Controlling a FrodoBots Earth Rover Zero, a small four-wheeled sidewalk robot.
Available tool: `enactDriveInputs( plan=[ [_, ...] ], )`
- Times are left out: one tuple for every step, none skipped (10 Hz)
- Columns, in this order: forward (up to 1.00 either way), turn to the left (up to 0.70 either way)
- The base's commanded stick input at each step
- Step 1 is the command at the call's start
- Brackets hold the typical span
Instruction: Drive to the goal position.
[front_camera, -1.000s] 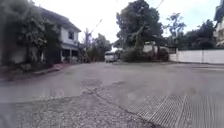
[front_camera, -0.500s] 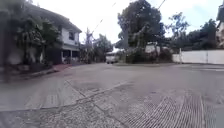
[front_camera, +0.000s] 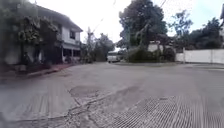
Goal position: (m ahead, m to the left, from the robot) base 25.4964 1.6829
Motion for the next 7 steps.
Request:
enactDriveInputs(
  plan=[
    [0.70, 0.00],
    [0.70, 0.00],
    [0.70, 0.35],
    [0.70, 0.35],
    [0.70, 0.11],
    [0.70, 0.00],
    [0.70, 0.00]
  ],
)
